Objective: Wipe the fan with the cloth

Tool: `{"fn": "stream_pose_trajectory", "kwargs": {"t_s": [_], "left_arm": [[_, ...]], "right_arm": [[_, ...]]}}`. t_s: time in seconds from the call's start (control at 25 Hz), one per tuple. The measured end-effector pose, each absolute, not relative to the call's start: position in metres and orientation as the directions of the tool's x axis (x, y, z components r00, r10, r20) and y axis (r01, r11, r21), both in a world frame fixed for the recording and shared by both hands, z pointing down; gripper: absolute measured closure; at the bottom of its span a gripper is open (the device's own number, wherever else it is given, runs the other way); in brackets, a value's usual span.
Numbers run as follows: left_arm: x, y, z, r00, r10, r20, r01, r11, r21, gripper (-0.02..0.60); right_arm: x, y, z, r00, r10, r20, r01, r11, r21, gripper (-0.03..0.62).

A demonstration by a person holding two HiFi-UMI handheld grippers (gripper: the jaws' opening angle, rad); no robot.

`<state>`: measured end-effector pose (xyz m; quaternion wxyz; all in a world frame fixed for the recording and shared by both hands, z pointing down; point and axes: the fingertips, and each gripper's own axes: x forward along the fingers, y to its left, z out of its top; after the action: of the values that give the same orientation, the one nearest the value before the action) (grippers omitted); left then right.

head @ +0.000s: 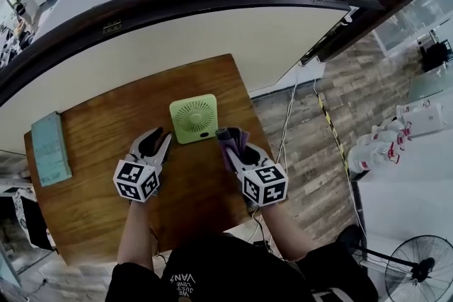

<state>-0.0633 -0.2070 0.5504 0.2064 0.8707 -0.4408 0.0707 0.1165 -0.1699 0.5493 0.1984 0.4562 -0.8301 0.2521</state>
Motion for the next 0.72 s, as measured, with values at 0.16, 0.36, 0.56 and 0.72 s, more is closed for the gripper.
{"fn": "stream_pose_trajectory", "kwargs": {"t_s": [0.16, 0.36, 0.56, 0.72], "left_arm": [[-0.065, -0.186, 0.532, 0.569, -0.765, 0.302, -0.821, -0.51, 0.254, 0.509], [-0.061, -0.15, 0.504, 0.535, -0.794, 0.288, -0.845, -0.497, 0.198, 0.571], [-0.054, -0.112, 0.486, 0.524, -0.805, 0.278, -0.852, -0.493, 0.178, 0.571], [-0.05, -0.086, 0.478, 0.508, -0.814, 0.281, -0.861, -0.481, 0.163, 0.571]], "right_arm": [[0.117, -0.157, 0.532, -0.518, -0.679, 0.52, -0.852, 0.464, -0.243, 0.484], [0.12, -0.137, 0.507, -0.536, -0.7, 0.471, -0.842, 0.484, -0.239, 0.484], [0.126, -0.112, 0.493, -0.551, -0.707, 0.443, -0.833, 0.499, -0.24, 0.484], [0.131, -0.09, 0.487, -0.559, -0.708, 0.432, -0.828, 0.507, -0.241, 0.484]]}}
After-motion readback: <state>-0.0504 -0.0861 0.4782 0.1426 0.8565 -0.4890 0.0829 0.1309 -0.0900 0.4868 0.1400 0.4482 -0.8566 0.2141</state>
